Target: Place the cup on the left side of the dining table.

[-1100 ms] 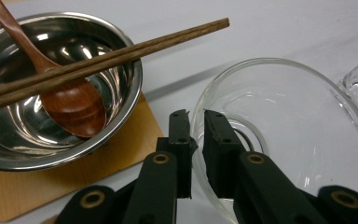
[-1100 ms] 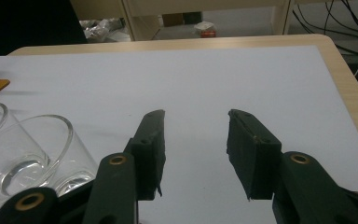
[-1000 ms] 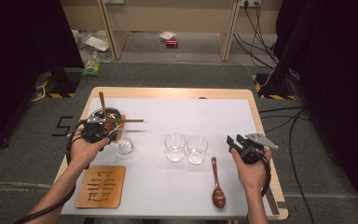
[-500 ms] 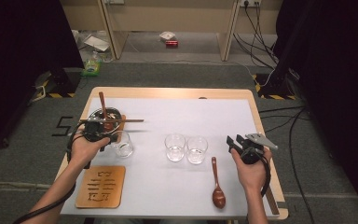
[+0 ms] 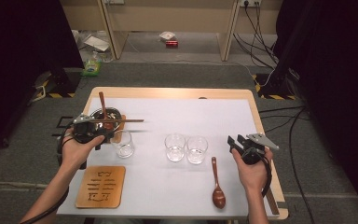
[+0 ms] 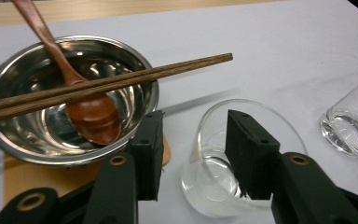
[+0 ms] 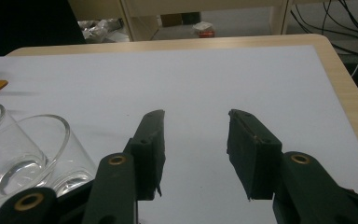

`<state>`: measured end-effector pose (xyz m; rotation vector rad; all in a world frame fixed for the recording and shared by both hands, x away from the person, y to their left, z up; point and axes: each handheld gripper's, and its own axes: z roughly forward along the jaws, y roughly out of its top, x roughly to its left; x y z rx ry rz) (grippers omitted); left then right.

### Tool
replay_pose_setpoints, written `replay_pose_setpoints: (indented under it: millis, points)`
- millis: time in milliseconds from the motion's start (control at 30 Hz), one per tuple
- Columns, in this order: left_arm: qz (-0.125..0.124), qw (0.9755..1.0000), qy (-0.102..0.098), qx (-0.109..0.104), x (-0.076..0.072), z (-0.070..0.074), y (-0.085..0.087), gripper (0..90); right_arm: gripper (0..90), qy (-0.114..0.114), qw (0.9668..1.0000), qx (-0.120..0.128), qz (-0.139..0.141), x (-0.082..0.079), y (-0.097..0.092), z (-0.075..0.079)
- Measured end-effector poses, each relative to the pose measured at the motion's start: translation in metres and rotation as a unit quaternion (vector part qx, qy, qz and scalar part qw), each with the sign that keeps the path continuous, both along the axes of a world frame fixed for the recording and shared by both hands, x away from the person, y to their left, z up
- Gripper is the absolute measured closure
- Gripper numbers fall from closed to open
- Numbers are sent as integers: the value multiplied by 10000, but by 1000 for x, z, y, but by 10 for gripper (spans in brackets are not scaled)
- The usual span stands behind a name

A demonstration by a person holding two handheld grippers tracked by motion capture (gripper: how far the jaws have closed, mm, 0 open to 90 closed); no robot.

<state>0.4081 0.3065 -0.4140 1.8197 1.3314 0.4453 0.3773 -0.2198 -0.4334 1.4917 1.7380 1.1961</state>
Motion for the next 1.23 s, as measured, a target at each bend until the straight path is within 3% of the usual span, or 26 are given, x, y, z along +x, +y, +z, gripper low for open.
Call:
replay_pose_setpoints:
  millis: [267, 533, 733, 1033, 1233]
  points:
    - [245, 9995, -198, -75, -19, -8, 22, 496, 567, 16, 10000, 10, 44, 0, 1, -1]
    - [306, 9994, -123, -58, -39, -23, 33, 474, 567, -4, 10000, 20, 33, 0, 1, -1]
    - [378, 9989, -149, -217, -50, -35, 42, 464, 567, 13, 10000, 21, 26, -1, 1, -1]
    - [423, 9979, -238, -430, -62, -53, 44, 452, 566, 26, 10000, 18, 50, 0, 1, -2]
    - [457, 9962, -499, -539, -75, -55, 42, 448, 566, 44, 10000, 17, 56, 1, 0, -3]
